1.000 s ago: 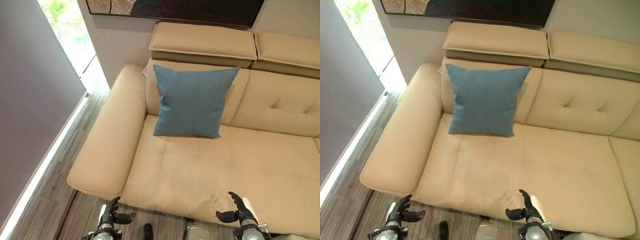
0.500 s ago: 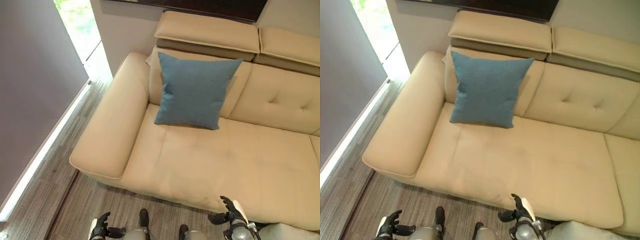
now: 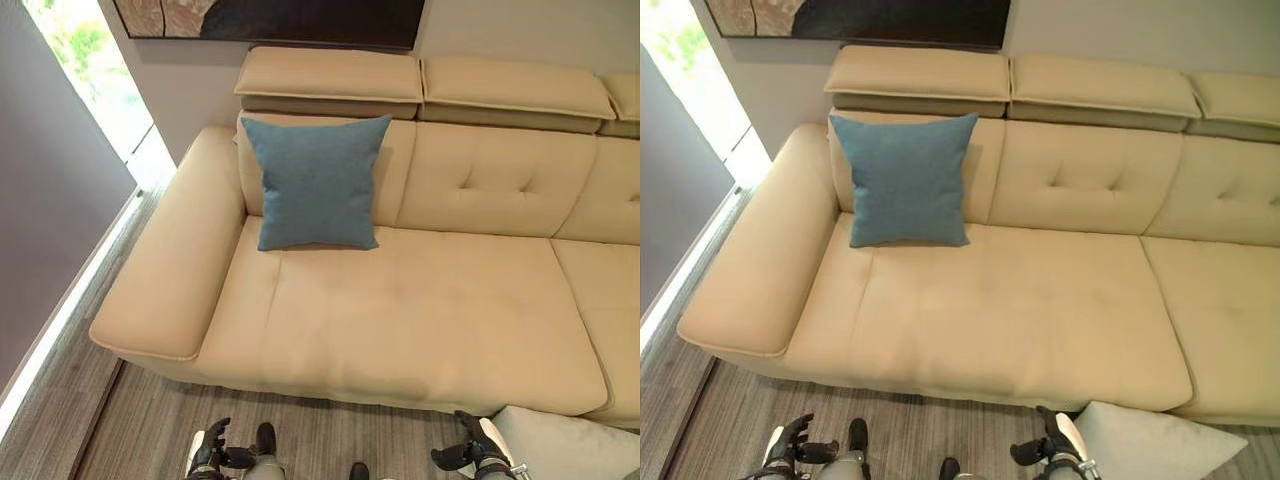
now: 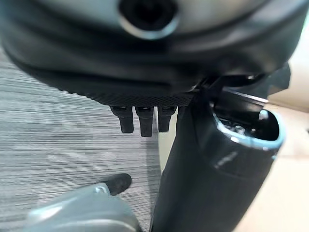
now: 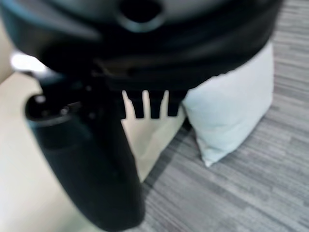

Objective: Pick up all the scattered cushions and arrange them neatly on the sofa.

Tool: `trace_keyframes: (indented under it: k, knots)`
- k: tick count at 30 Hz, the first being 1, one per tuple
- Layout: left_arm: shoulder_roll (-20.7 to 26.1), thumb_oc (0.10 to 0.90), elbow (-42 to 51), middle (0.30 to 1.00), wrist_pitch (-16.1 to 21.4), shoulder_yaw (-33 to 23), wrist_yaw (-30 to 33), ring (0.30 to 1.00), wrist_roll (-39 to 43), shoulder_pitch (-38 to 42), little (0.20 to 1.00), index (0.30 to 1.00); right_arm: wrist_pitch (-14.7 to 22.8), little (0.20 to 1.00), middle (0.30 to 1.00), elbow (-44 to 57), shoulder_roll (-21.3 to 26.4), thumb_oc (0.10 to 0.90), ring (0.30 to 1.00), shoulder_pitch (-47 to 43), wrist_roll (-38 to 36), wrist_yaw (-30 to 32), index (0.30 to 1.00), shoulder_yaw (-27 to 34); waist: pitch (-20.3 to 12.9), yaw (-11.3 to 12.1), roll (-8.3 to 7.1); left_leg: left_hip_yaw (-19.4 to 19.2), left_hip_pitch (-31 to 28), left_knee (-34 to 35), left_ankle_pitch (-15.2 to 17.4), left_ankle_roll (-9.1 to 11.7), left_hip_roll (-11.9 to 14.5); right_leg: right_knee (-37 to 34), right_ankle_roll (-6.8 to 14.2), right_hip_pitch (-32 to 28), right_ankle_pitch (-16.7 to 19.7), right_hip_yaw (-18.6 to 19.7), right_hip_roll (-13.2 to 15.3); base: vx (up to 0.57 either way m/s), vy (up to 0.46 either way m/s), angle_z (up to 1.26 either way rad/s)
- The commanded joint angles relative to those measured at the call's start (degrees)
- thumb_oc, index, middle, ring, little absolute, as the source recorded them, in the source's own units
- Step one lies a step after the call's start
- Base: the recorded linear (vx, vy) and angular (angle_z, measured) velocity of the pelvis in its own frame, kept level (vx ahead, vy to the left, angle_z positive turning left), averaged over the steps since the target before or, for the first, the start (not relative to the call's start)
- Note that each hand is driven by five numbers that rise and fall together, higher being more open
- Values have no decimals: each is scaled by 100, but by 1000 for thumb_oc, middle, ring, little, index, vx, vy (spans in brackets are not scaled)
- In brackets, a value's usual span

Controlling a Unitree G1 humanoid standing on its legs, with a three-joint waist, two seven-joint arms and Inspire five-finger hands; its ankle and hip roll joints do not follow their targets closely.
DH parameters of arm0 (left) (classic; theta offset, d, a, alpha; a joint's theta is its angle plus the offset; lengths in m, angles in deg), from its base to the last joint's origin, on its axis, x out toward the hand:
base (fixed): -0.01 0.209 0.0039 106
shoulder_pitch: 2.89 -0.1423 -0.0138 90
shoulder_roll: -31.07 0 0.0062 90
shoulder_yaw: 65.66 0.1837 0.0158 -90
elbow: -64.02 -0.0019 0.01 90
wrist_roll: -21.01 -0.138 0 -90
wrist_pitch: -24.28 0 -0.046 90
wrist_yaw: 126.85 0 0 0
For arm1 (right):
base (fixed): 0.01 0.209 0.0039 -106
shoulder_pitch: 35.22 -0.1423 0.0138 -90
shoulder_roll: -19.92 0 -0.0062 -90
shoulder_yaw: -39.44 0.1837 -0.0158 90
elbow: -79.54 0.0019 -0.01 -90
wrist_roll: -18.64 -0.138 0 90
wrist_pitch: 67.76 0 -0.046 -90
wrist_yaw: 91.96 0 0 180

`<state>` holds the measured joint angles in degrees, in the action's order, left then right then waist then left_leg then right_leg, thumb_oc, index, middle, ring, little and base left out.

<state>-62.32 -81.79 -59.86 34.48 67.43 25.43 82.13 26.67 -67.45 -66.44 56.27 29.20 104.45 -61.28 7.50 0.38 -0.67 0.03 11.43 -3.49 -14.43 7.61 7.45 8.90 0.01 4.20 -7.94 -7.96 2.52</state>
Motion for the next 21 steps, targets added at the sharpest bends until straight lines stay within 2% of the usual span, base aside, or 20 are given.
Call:
trace_keyframes:
  k: [1, 3, 5, 9, 12, 13, 14, 16, 17, 20, 21]
  knots:
    - [-19, 800, 202, 900, 136, -42, 66, 900, 71, 230, 900, 900, 152, 900, 900, 83, 78, 800, 900, -426, -221, 275, 900, 101, 248, -49, -174, 353, -91, -434, 1618, -510, -935, -543, 409, -294, 257, 201, 72, -90, 83, -49]
    - [-41, 800, 192, 900, 165, -15, 93, 900, 126, 281, 900, 900, 117, 900, 900, -55, 70, 800, 900, -456, -264, 304, 900, 117, 247, -38, -193, 773, -126, -566, 1766, -498, -1153, -604, 445, -218, 366, 414, 68, -64, 92, -23]
    - [-66, 800, 177, 900, 146, 49, 71, 900, 93, 316, 900, 900, 99, 900, 900, -172, 56, 800, 900, -433, -274, 311, 900, 140, 206, -48, -154, 1003, -256, -387, 1840, -575, -1235, -643, 498, -134, 454, 583, 45, -38, 130, -68]
    - [-75, 800, 18, 900, 127, 141, 45, 900, 23, 444, 900, 900, 54, 900, 900, -364, -10, 800, 900, -452, -327, 338, 900, 186, 151, -163, -149, 877, -333, -134, 1808, -669, -1205, -650, 615, 69, 626, 754, 85, -68, 154, -53]
    - [-62, 800, -154, 900, 147, 73, 106, 900, 42, 513, 900, 900, -10, 900, 900, -452, -189, 800, 900, -485, -390, 375, 900, 185, 176, -158, -174, 464, -414, 106, 1785, -778, -1100, -643, 789, 367, 851, 839, 189, -112, 150, -79]
    - [-62, 800, -156, 900, 148, 73, 106, 900, 43, 514, 900, 900, -11, 900, 900, -451, -190, 800, 900, -485, -390, 375, 900, 186, 181, -146, -176, 452, -423, 111, 1786, -779, -1097, -640, 789, 366, 851, 852, 186, -93, 63, -132]
    - [-49, 800, -182, 900, 149, 27, 128, 900, 82, 540, 900, 900, -23, 900, 900, -456, -239, 800, 900, -506, -400, 389, 900, 182, 213, -124, -184, 347, -438, 157, 1765, -793, -1054, -549, 837, 486, 912, 757, 229, -149, 72, -163]
    - [38, 800, -302, 900, 113, -24, 152, 900, 62, 640, 900, 900, -56, 900, 900, -493, -300, 800, 900, -519, -366, 402, 900, 172, 336, 31, -104, 14, -385, 183, 1686, -826, -869, -102, 786, 663, 756, -283, 516, -204, 98, -164]
    - [48, 800, -334, 900, 82, -42, 141, 900, 22, 620, 900, 900, -67, 900, 900, -530, -306, 800, 900, -473, -343, 402, 900, 169, 344, 65, -70, -95, -394, 206, 1665, -843, -814, 30, 715, 575, 615, -642, 626, -138, 58, -141]
    - [81, 800, -337, 900, 65, -161, 119, 900, 43, 526, 900, 900, -82, 900, 900, -617, -291, 800, 900, -344, -272, 369, 900, 183, 340, 143, -52, -393, -463, 239, 1597, -884, -722, 428, 641, 311, 363, -989, 707, -132, -8, -52]
    - [82, 800, -337, 900, 65, -160, 119, 900, 44, 526, 900, 900, -82, 900, 900, -616, -292, 800, 900, -343, -271, 369, 900, 183, 345, 147, -54, -398, -471, 241, 1598, -885, -723, 433, 641, 308, 360, -984, 709, -152, -48, -80]
